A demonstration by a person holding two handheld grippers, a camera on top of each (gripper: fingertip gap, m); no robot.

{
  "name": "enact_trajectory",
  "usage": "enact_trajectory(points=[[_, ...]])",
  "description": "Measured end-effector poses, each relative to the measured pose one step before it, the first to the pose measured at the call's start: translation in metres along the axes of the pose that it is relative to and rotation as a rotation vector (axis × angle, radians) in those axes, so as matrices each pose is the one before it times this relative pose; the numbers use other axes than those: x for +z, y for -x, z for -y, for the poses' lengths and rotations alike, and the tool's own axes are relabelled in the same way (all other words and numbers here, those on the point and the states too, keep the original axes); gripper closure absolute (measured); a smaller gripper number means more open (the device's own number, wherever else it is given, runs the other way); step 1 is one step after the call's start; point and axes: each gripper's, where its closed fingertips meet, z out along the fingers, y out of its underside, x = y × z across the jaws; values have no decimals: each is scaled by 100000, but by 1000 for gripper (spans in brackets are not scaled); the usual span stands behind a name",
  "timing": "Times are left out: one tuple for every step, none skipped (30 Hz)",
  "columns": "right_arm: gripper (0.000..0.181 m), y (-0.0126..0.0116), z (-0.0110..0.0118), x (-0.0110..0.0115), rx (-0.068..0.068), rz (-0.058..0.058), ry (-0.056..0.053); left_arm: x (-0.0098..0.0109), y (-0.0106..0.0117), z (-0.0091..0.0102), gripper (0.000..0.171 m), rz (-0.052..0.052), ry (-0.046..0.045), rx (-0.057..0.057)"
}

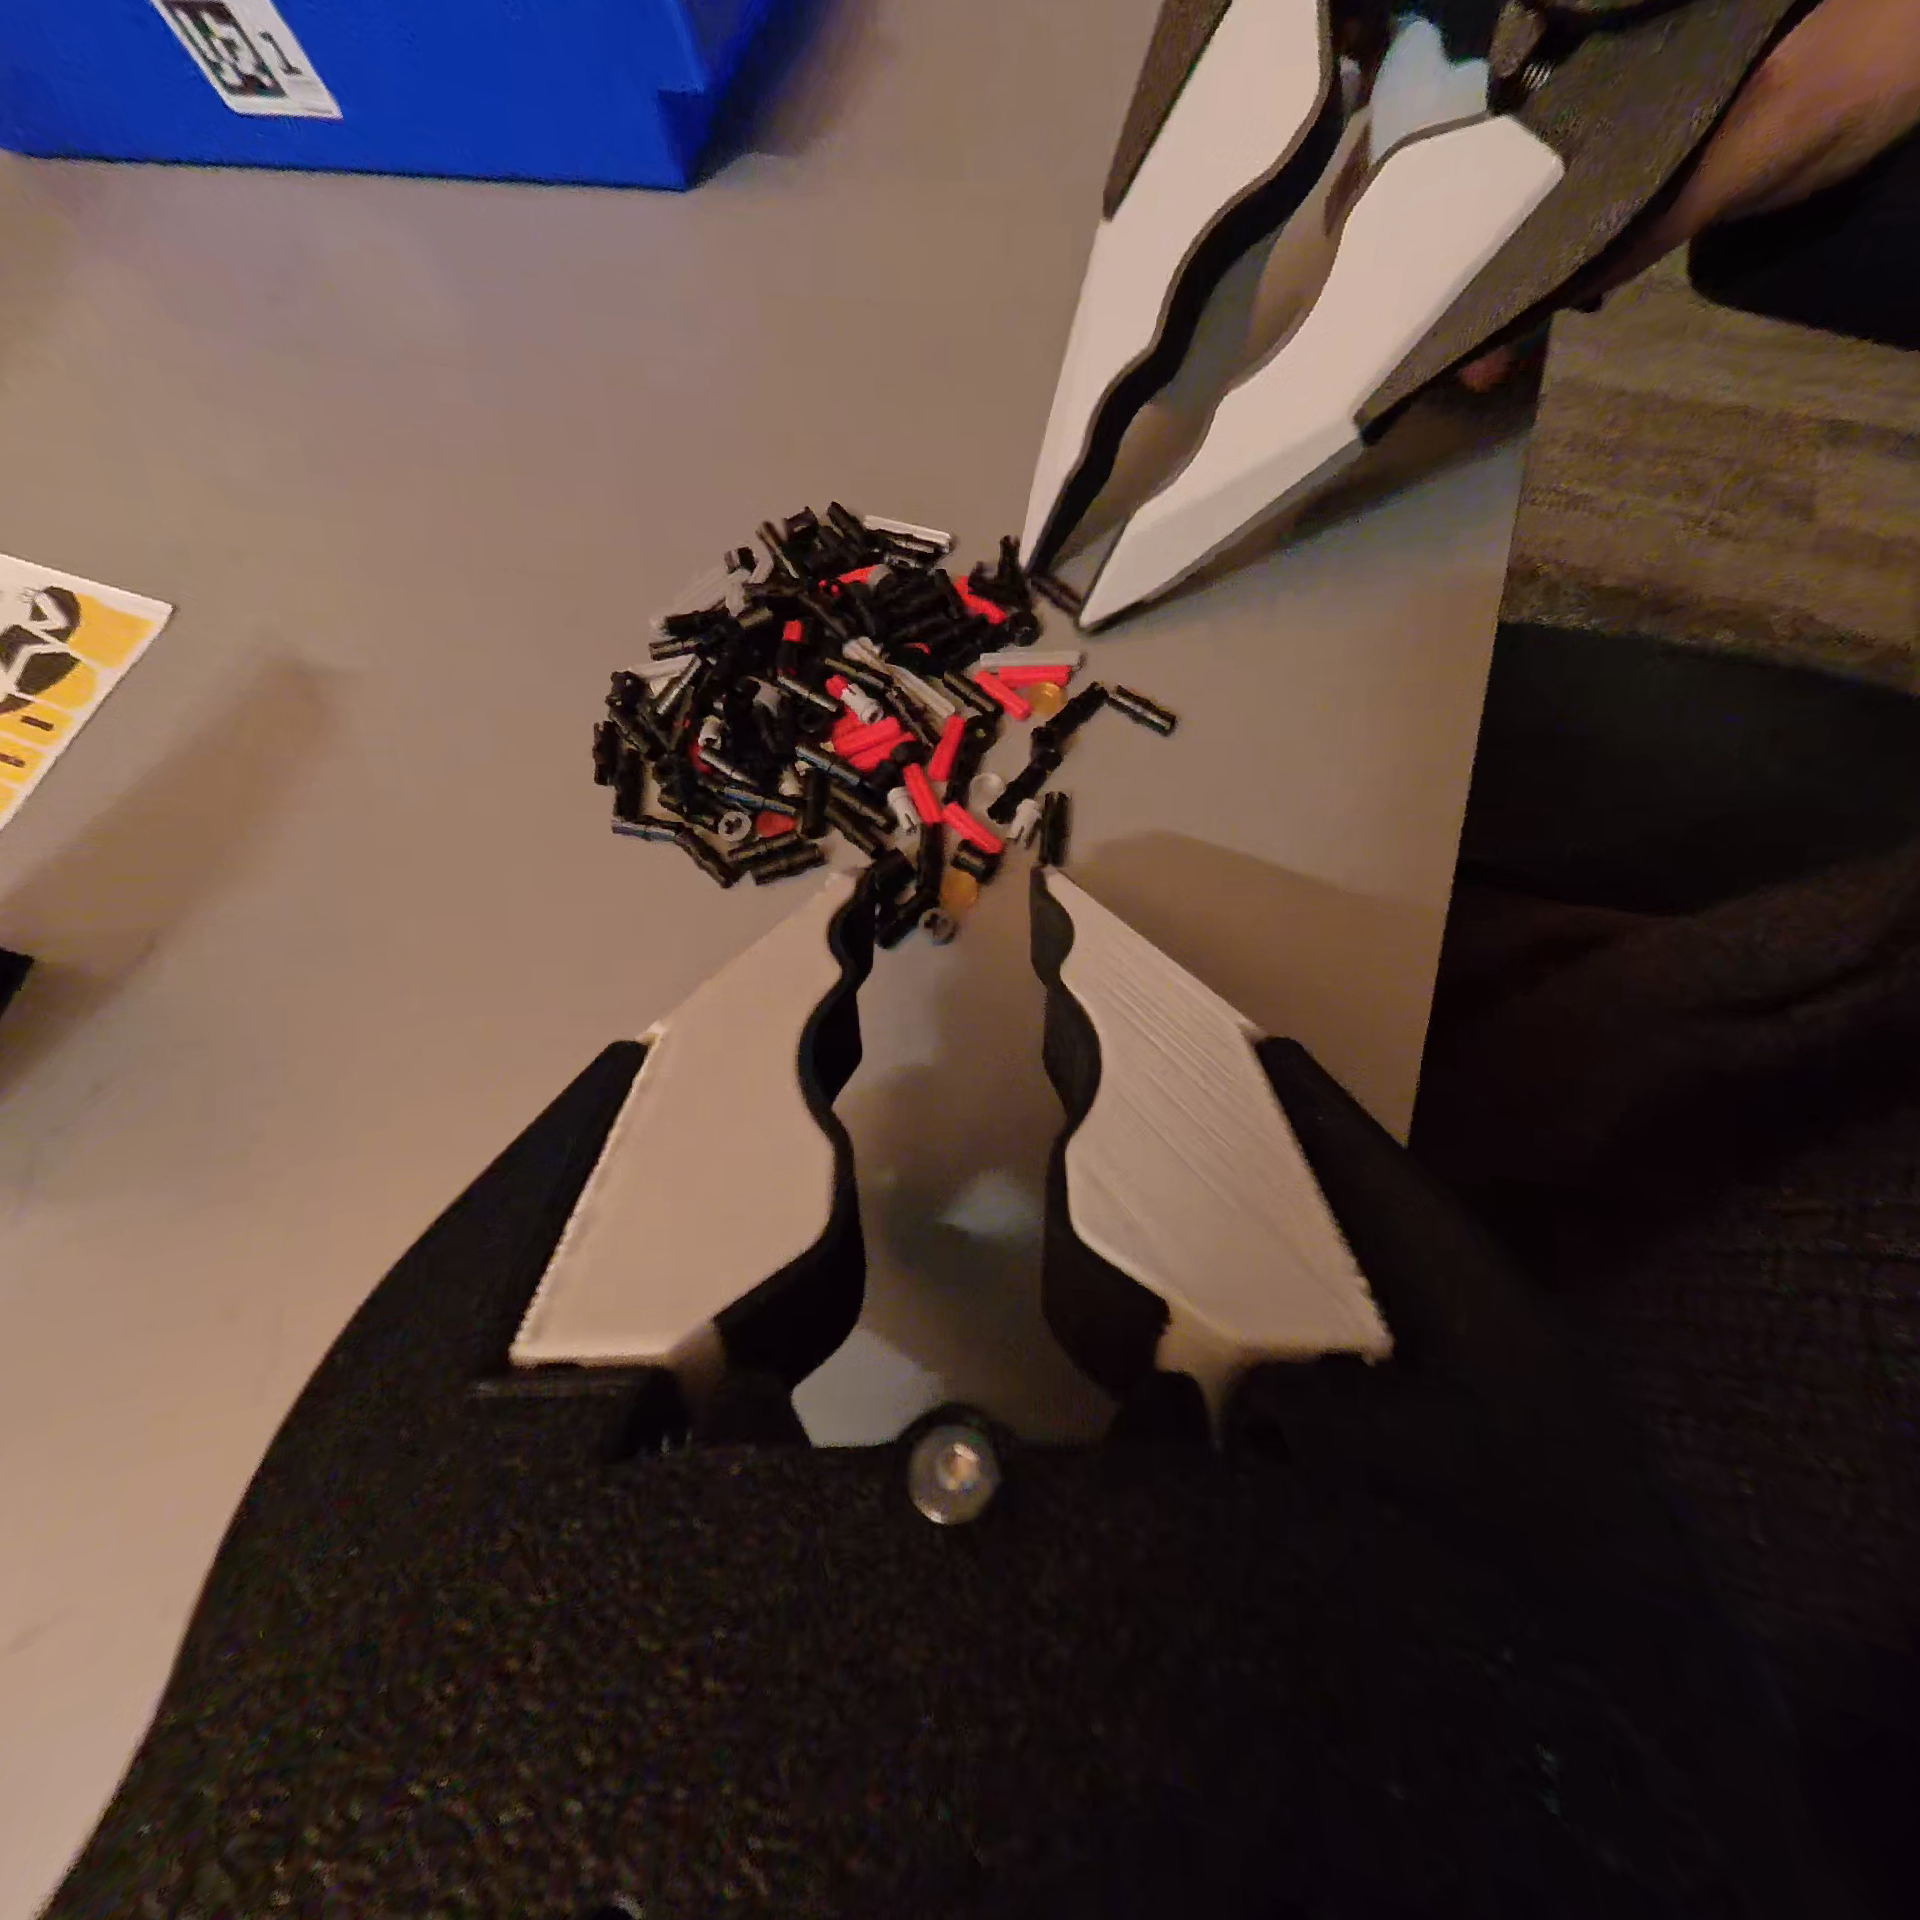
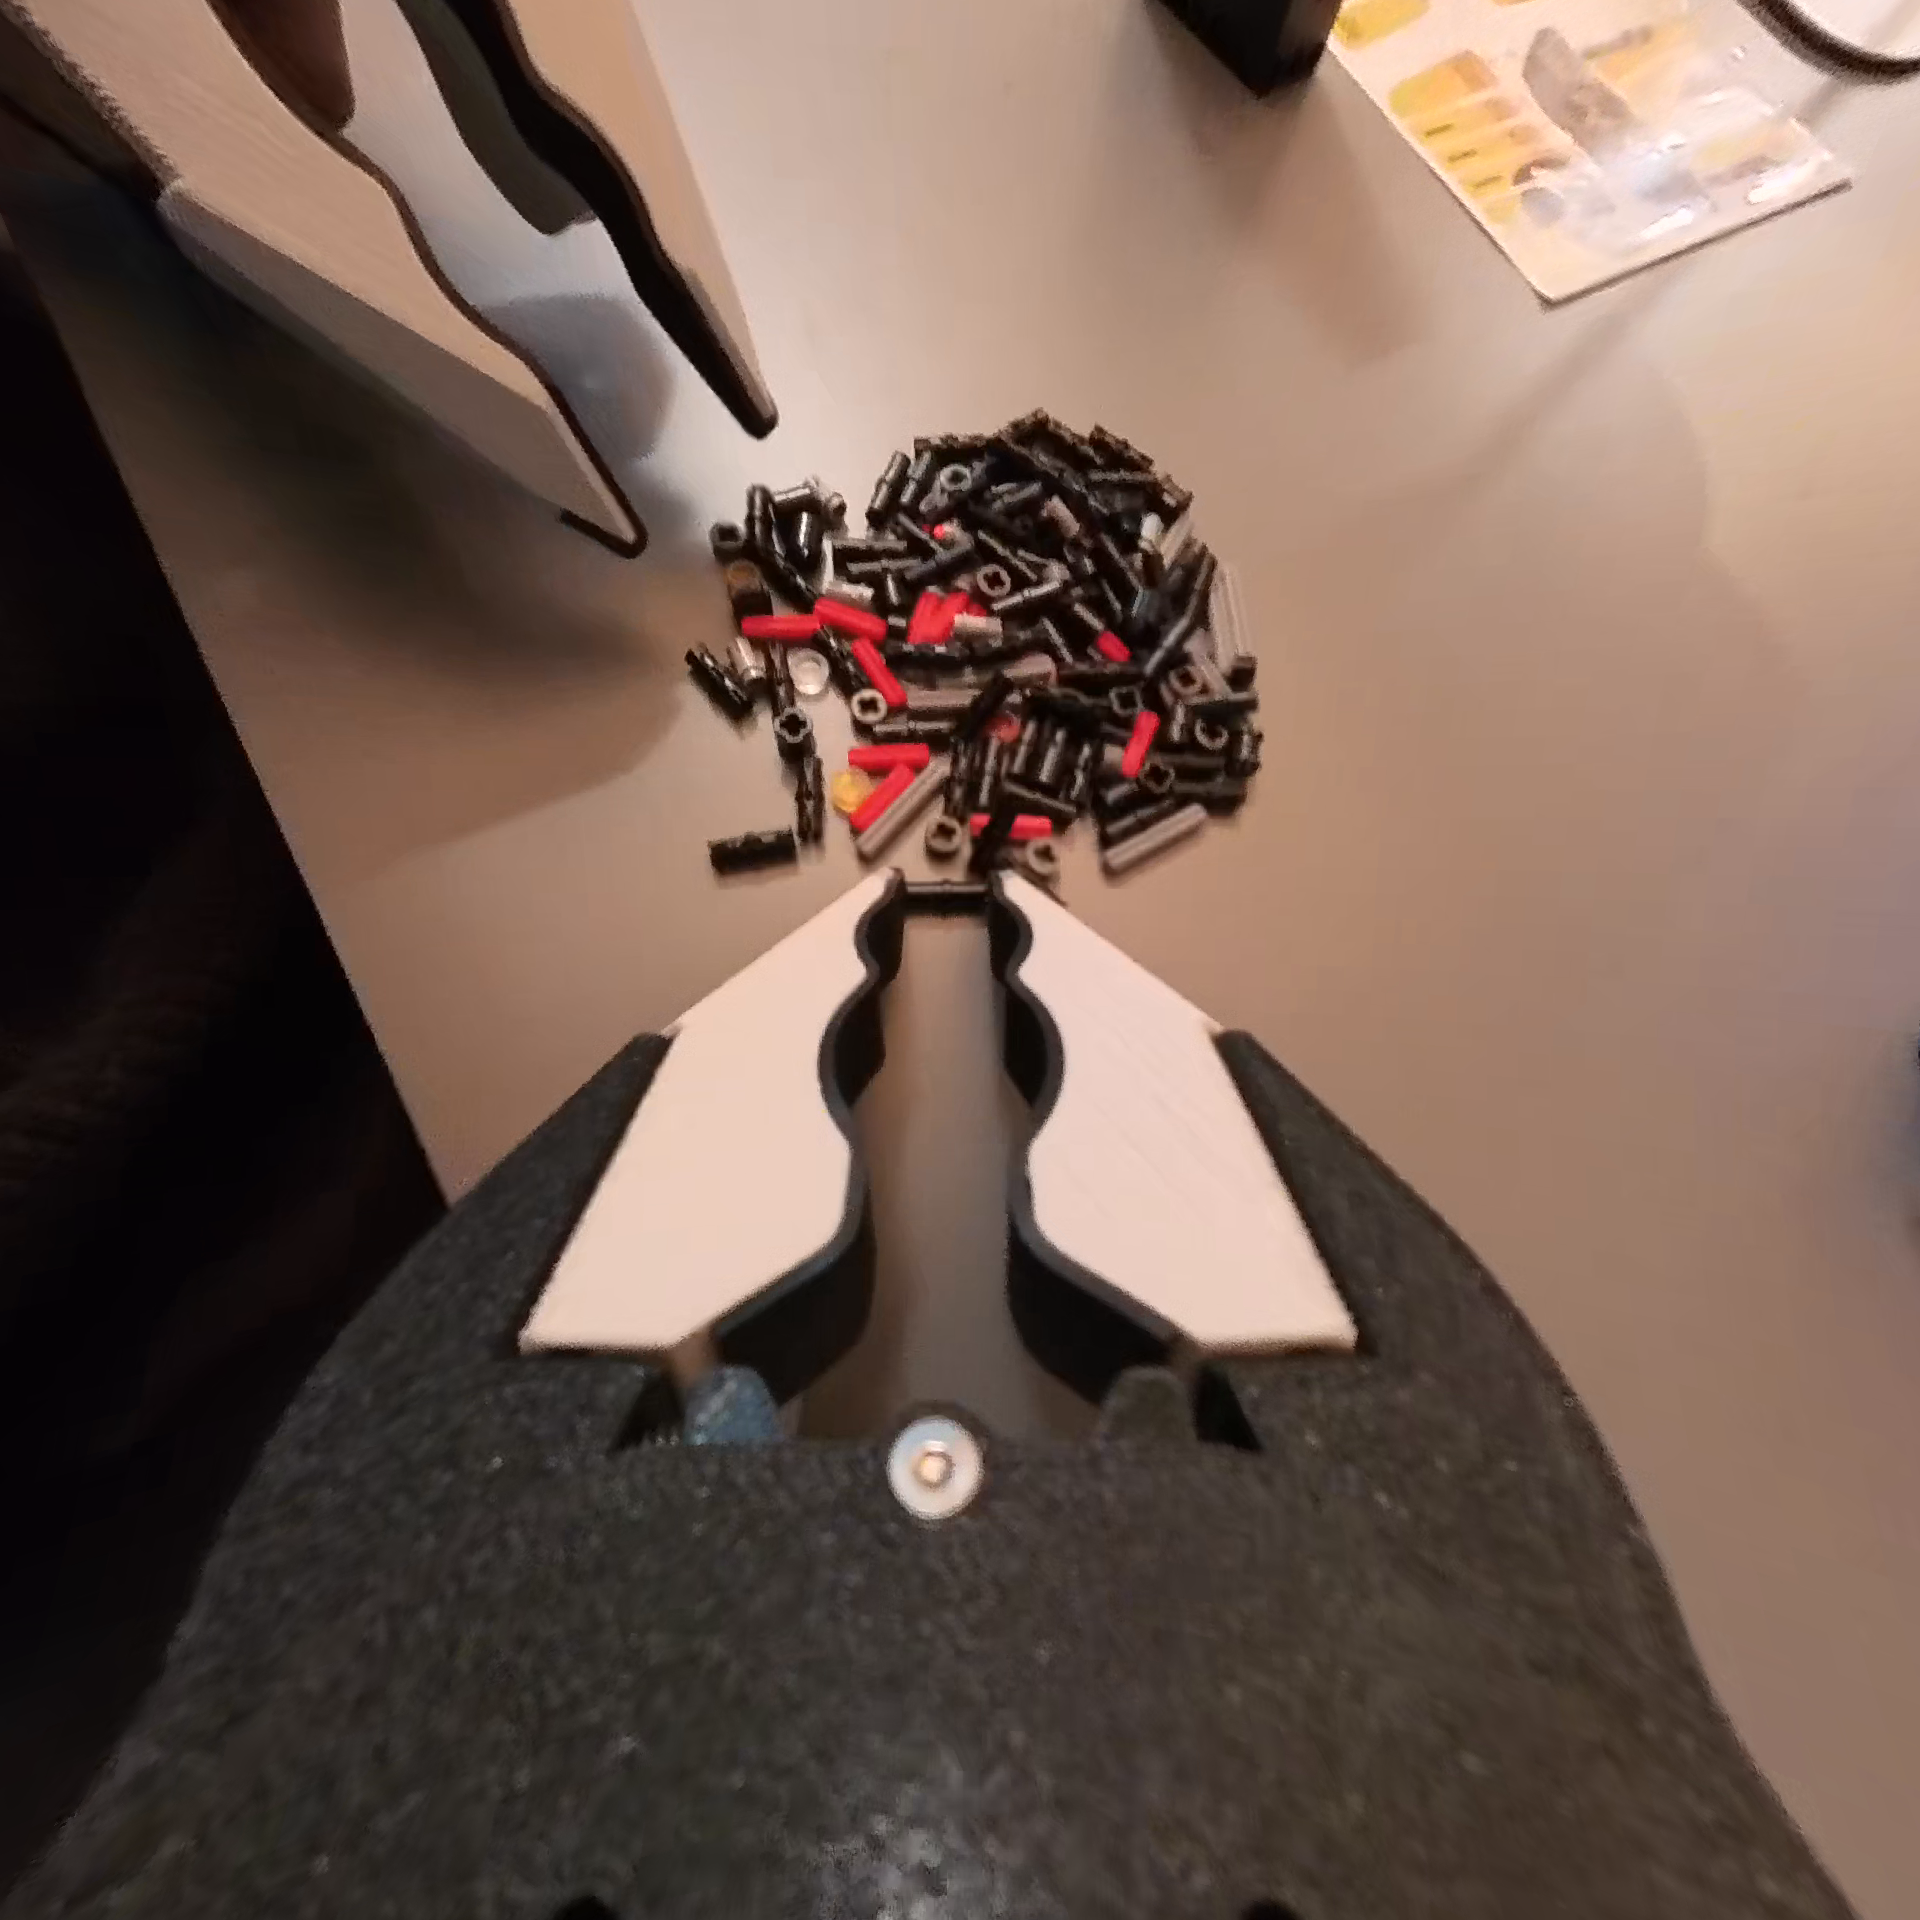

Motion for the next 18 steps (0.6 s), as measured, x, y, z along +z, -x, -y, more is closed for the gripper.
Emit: enact_trajectory(points=[[166, 45, 213, 206, -653, 834, -391, -127, 207, 21, 143, 619, -204, -618], [166, 55, 121, 127, -129, 872, -368, -174, 236, 14, 143, 627, -434, -942], [166, 26, 70, 66, 161, 633, -430, -182, 235, -42, 143, 386, -462, -1221], [166, 4, 30, -3, 294, 232, -487, -167, 243, -56, 143, 212, -445, -1500], [165, 18, 13, -24, 360, 116, -467, -168, 228, -58, 143, 74, -508, -1647], [164, 2, -1, -37, 279, -120, -227, -143, 201, -48, 143, -209, -623, -1602], [161, -1, 30, -50, 108, -343, -203, -127, 153, -27, 143, -506, -629, -1431], [160, -21, 20, -47, 100, -556, -190, -99, 131, -7, 143, -561, -552, -1258], [160, -19, 15, -28, 139, -450, -104, -61, 143, 23, 143, -280, -529, -1179], [160, 66, -14, -3, 221, 76, 28, -40, 114, 41, 143, -231, -399, -1110], [160, 19, -37, 18, 404, -25, 153, -12, 53, 47, 143, -287, -257, -667], [160, -17, -52, 28, 327, -126, 262, -26, 36, 68, 143, 106, -387, -169], [160, 4, -22, 3, 144, -66, 148, -20, 25, 54, 143, 322, -354, 250], [160, -23, 19, -19, 121, -187, -118, -21, -11, 18, 143, 407, -137, 460], [160, -39, 30, -48, 269, -172, -265, -9, -3, -4, 143, 476, -64, 525], [160, -18, 24, -55, 409, 80, -306, -14, -30, -6, 143, 372, -74, 456], [160, -28, 6, -53, 448, 51, -225, -29, -37, 2, 143, 203, -130, 296], [160, -36, -17, -72, 337, -76, -110, -25, -18, 14, 143, 123, -213, 114]])
